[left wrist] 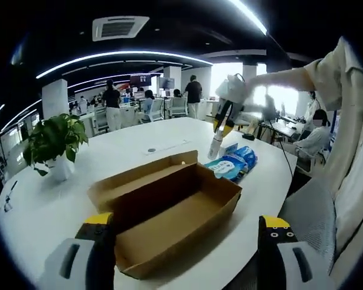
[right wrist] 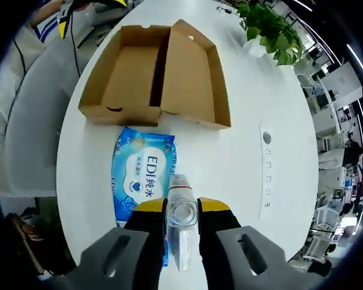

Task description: Operate the shoe box by opening the lid, removing the specified soft item, and placing it in the target area until the item is outside and the box remains undamaged.

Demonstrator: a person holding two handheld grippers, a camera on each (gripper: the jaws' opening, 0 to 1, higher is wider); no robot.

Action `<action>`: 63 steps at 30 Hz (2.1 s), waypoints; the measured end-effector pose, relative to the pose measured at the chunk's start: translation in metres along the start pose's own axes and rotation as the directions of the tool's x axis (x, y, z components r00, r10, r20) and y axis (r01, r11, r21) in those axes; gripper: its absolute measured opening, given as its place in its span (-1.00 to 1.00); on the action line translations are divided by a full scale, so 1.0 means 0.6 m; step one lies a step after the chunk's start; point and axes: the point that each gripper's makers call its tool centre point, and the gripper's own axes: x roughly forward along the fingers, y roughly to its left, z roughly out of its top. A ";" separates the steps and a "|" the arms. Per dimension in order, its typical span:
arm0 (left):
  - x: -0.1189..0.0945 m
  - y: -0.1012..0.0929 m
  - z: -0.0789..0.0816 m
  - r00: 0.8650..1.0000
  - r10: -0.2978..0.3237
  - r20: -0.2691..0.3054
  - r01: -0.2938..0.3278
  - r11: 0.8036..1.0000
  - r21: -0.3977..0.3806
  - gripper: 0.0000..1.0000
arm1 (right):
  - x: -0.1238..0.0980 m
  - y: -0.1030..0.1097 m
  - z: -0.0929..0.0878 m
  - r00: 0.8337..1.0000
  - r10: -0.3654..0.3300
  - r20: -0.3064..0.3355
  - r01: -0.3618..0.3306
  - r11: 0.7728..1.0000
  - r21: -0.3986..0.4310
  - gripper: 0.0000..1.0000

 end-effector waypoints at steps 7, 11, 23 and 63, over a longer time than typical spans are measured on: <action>0.001 0.008 -0.003 1.000 0.003 -0.010 -0.003 1.000 -0.001 1.00 | 0.022 -0.011 0.000 1.000 0.014 -0.027 -0.014 1.000 0.003 -0.67; 0.002 0.011 -0.006 1.000 0.003 -0.015 -0.003 1.000 -0.005 1.00 | 0.036 -0.013 0.000 0.999 0.028 -0.042 -0.028 1.000 0.010 -0.66; 0.001 0.015 -0.020 0.999 0.018 -0.036 -0.019 0.999 -0.029 0.99 | 0.063 -0.014 0.000 0.994 0.077 -0.071 -0.074 0.996 0.039 -0.66; 0.001 0.116 -0.061 0.965 0.235 -0.118 -0.247 0.964 -0.098 0.16 | 0.053 -0.068 0.074 0.996 -0.019 0.088 0.001 0.981 0.192 -0.49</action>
